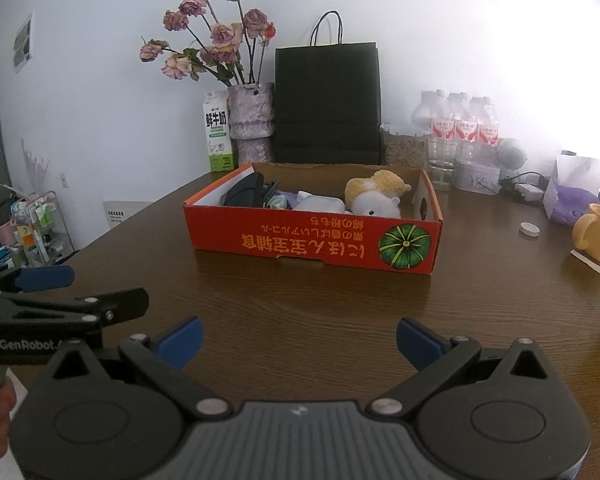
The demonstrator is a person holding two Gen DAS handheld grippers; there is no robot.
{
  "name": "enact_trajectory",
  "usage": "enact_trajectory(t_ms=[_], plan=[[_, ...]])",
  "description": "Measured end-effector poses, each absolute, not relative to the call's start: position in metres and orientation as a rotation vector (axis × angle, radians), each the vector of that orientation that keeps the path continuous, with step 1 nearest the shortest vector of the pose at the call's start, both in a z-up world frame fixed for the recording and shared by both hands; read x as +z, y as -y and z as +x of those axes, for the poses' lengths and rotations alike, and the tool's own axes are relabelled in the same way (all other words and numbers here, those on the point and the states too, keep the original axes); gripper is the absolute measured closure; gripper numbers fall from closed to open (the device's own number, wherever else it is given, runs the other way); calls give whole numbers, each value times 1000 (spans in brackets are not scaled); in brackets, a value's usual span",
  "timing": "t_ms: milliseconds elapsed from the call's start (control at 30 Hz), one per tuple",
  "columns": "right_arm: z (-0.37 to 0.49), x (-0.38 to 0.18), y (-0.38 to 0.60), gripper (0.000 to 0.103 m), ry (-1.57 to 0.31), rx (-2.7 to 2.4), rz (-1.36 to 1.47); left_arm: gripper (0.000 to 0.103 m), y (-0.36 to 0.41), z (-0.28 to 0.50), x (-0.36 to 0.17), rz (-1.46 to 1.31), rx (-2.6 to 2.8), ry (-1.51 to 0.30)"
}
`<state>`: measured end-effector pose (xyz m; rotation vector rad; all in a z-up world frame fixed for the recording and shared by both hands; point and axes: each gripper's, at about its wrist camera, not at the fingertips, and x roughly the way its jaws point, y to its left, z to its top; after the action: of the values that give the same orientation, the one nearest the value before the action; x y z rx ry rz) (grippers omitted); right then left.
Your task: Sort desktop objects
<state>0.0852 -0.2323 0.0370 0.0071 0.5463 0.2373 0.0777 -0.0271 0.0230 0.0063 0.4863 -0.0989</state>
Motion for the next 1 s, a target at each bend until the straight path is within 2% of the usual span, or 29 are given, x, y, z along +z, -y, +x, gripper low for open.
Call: enact_trajectory(t_ms=[1000], plan=[[85,38,232,0,-550,236,7,0,27,81,23,11,-99,-490]])
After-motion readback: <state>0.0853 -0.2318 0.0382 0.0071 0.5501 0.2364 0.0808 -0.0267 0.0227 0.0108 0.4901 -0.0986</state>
